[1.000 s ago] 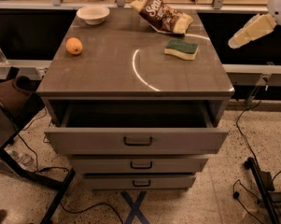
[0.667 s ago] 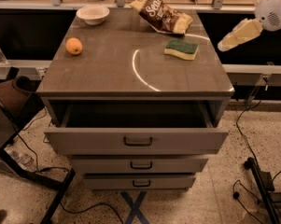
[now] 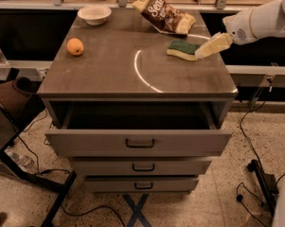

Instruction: Move sponge near orange

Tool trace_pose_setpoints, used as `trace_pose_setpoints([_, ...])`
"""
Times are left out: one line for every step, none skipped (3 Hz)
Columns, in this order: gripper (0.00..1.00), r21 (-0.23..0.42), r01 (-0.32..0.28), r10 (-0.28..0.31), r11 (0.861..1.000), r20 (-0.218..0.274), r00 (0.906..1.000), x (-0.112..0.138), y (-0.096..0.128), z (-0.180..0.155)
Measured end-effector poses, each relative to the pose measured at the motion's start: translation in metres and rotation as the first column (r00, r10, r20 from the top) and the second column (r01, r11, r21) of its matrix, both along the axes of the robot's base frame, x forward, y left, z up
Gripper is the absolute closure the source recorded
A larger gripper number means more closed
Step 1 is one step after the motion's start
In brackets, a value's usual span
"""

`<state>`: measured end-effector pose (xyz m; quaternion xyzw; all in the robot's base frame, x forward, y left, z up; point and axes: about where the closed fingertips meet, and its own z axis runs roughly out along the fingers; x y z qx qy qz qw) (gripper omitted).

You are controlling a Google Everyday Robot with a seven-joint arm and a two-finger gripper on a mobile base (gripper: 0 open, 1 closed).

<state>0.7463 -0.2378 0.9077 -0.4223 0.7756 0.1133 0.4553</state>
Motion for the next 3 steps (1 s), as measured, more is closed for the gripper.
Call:
trace_pose_setpoints([0.0, 0.074, -0.031, 0.032, 0.997, -0.018, 0.9993, 0.027, 0.018, -0.027])
trace_pose_setpoints([0.02, 0.13, -0.059, 0.062, 0.99, -0.021, 0.9978, 0.044, 0.031, -0.047])
trace_pose_setpoints([0.24, 0.142, -0.079, 0.082, 0.987, -0.017, 0.9964, 0.047, 0.041, -0.059])
